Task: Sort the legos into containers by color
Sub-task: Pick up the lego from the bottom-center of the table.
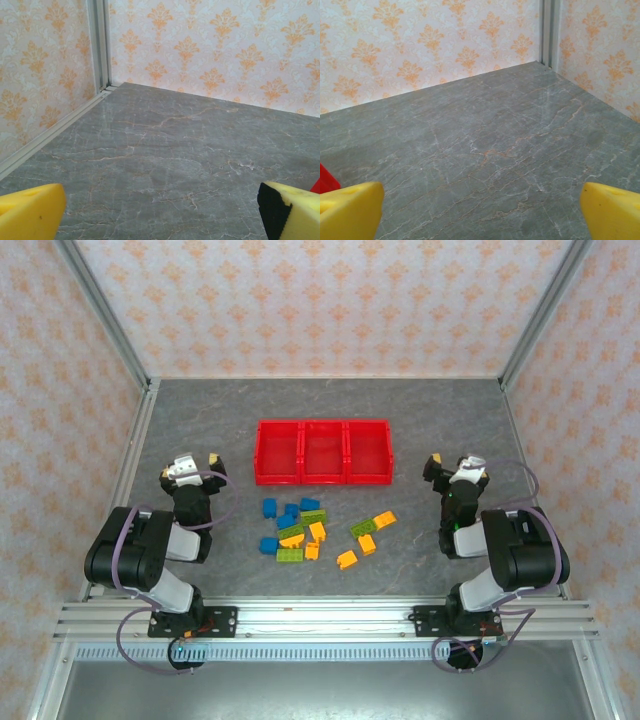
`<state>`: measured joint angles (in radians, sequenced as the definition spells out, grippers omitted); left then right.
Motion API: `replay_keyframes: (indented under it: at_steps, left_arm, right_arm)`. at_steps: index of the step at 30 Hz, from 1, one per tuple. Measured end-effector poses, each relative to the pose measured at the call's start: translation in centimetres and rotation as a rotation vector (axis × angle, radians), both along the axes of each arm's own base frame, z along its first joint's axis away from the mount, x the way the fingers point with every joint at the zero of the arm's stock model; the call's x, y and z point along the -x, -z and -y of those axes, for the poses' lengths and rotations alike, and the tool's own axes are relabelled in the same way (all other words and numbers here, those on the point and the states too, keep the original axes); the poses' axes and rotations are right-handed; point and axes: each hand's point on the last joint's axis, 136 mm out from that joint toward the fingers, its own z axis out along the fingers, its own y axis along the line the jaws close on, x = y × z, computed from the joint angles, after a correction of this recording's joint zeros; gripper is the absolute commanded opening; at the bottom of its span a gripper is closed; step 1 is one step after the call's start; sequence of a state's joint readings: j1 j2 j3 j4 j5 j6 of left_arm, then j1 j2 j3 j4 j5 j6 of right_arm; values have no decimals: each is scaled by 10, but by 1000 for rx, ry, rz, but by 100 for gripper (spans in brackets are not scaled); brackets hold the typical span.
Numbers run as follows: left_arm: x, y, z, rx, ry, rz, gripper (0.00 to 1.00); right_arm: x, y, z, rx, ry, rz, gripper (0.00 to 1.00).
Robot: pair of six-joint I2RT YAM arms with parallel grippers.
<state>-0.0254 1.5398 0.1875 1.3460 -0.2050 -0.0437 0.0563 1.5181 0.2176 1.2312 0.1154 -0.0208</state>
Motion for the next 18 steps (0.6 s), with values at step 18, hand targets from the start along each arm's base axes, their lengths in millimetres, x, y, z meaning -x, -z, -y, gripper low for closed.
replay_keyframes:
  at_steps: [18]
  left_arm:
    - [28, -179, 73, 308, 196, 88, 99]
  right_arm:
    - [-2, -106, -16, -516, 29, -205, 100]
